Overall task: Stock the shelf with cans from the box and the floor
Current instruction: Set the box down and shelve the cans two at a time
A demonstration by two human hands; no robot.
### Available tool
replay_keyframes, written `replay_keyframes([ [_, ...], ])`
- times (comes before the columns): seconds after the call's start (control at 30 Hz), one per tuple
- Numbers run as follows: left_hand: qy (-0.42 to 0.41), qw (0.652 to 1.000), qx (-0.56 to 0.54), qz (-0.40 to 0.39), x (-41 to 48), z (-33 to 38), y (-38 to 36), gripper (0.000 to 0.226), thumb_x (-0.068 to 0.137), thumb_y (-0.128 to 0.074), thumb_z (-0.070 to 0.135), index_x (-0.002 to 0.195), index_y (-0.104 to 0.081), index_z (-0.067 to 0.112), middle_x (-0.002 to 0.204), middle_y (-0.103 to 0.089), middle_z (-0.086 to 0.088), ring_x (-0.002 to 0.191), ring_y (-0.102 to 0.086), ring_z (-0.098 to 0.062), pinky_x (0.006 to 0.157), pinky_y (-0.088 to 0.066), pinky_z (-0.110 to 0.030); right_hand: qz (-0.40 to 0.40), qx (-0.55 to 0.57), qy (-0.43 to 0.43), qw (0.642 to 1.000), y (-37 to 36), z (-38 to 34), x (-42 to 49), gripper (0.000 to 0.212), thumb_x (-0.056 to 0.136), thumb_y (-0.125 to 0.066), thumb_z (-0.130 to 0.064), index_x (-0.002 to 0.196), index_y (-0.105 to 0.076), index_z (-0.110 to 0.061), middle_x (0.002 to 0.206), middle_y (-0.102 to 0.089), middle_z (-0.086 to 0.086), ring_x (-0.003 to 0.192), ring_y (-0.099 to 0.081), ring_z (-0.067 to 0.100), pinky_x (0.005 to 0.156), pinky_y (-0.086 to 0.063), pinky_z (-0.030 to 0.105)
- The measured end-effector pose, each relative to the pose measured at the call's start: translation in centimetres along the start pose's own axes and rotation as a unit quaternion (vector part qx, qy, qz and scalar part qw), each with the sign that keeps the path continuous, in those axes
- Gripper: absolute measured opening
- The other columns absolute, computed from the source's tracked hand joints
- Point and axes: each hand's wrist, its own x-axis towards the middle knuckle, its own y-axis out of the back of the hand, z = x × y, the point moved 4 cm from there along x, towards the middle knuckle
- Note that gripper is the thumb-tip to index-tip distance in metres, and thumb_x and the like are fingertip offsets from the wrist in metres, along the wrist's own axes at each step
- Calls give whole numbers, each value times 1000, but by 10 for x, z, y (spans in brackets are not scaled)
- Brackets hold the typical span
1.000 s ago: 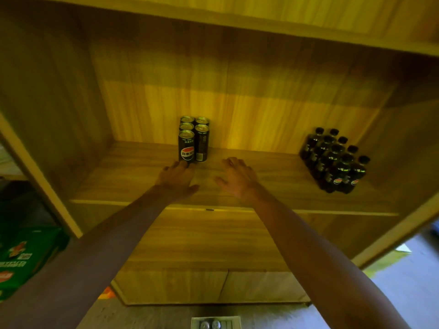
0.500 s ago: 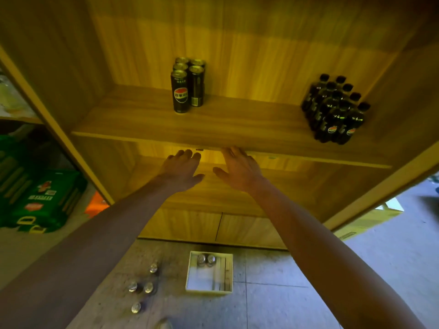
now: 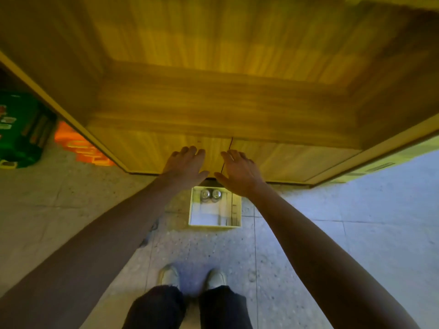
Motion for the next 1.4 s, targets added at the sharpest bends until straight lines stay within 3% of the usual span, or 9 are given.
replay_keyframes([
  [0.13,7,999,-27,-20,35,-19,-175,48,88,-58,47,120,-50,11,117,-56,-12,113,-53,-33,86,-46,-43,-22,16,-26,999,-169,32,19,67,94,-54,-50,147,-35,-13,145,-45,12,132,-44,32,98,-48,48],
  [0.27,16,998,-56,-35,67,-34,-337,52,88,-58,47,126,-49,13,127,-54,-12,117,-52,-32,89,-47,-43,-46,32,-68,996,-325,68,33,69,93,-58,-48,147,-34,-11,144,-44,14,130,-45,33,97,-47,45],
  [0.43,4,998,-48,-32,101,-43,-458,56,90,-57,49,131,-46,13,125,-55,-14,115,-53,-33,86,-46,-43,-68,25,-91,993,-448,100,48,72,92,-58,-49,147,-31,-9,145,-43,16,130,-44,34,99,-47,47],
  [0.87,94,985,-140,27,150,-59,-528,54,87,-66,41,126,-53,5,126,-57,-18,117,-53,-34,87,-48,-40,-4,66,-121,990,-532,130,97,62,91,-61,-47,135,-42,-7,135,-52,15,126,-50,33,98,-48,44],
  [1.0,121,974,-188,42,171,-61,-542,70,80,-76,42,132,-47,5,131,-57,-18,120,-54,-36,92,-49,-42,44,138,-154,977,-549,139,119,63,86,-68,-48,130,-48,-8,125,-59,14,113,-58,32,90,-51,42],
  [1.13,124,963,-230,66,191,-61,-555,68,75,-79,33,129,-47,5,126,-61,-17,116,-58,-36,90,-50,-42,113,263,-188,940,-569,146,138,62,75,-77,-47,121,-54,-13,115,-68,7,100,-66,28,79,-57,42],
  [1.27,127,939,-306,93,196,-62,-561,69,66,-84,27,124,-51,8,119,-67,-12,109,-63,-33,78,-45,-32,155,332,-184,912,-584,148,144,59,70,-81,-44,115,-55,-17,107,-70,0,93,-66,19,70,-53,29],
  [1.33,126,930,-332,93,196,-64,-561,70,63,-87,25,122,-52,9,117,-68,-10,109,-64,-31,80,-48,-33,156,356,-181,904,-585,148,145,59,65,-82,-44,114,-56,-23,103,-68,-8,89,-64,12,65,-47,17],
  [1.4,124,931,-334,78,194,-65,-557,68,62,-88,22,120,-53,9,116,-69,-10,108,-64,-30,83,-52,-36,148,359,-179,904,-581,147,146,56,63,-83,-43,111,-58,-27,99,-68,-12,87,-65,11,63,-45,16],
])
